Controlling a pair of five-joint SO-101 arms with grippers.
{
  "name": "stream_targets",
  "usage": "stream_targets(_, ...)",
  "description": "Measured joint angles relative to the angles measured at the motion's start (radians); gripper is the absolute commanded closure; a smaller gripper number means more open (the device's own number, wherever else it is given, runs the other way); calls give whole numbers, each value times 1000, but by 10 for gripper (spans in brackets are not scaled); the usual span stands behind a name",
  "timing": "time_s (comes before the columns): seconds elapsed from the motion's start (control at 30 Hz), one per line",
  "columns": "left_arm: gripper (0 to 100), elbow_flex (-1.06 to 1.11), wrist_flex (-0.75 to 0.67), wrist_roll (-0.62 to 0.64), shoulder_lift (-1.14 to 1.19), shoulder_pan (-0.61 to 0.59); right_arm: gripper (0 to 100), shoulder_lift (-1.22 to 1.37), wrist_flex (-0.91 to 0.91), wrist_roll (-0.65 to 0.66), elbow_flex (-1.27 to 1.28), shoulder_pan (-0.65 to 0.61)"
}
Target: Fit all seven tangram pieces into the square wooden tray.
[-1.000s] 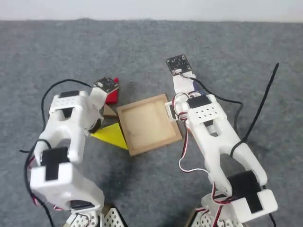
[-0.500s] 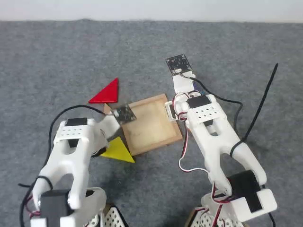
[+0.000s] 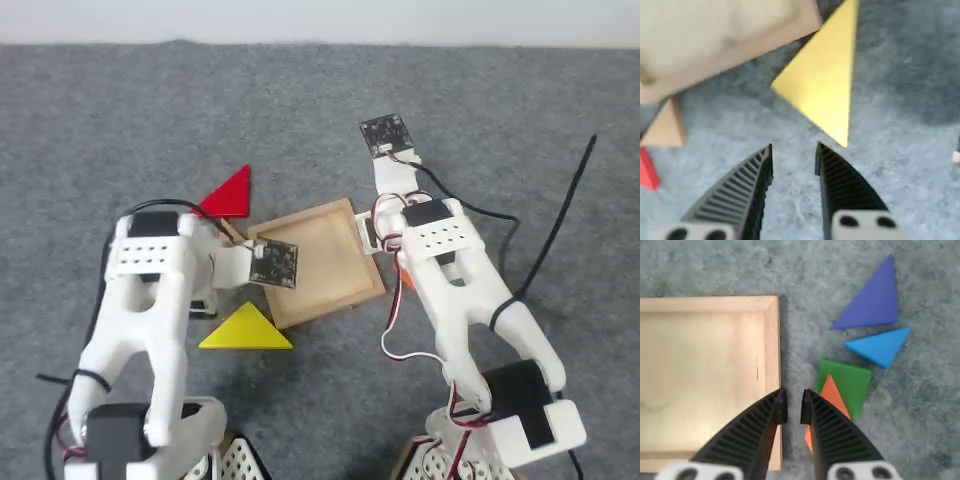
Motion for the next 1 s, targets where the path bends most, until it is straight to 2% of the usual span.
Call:
stream_targets(0.2, 838, 32, 25, -23, 0, 87, 937, -71, 37, -2, 0, 51)
stream_targets(0.33, 753, 129, -29, -21, 0, 109, 936, -114, 58, -46, 5, 80)
stream_targets(0.47, 725, 163, -87, 68, 0, 106, 936, -117, 58, -55, 25, 75)
stream_targets(0.67, 724, 164, -133, 114, 0, 109, 936, -117, 58, -55, 25, 78)
stream_targets(0.8, 722, 180, -226, 170, 3, 112, 936, -117, 58, -55, 25, 75)
stream_targets(1.0, 724, 152, -259, 281, 149, 152, 936, -117, 58, -55, 25, 75)
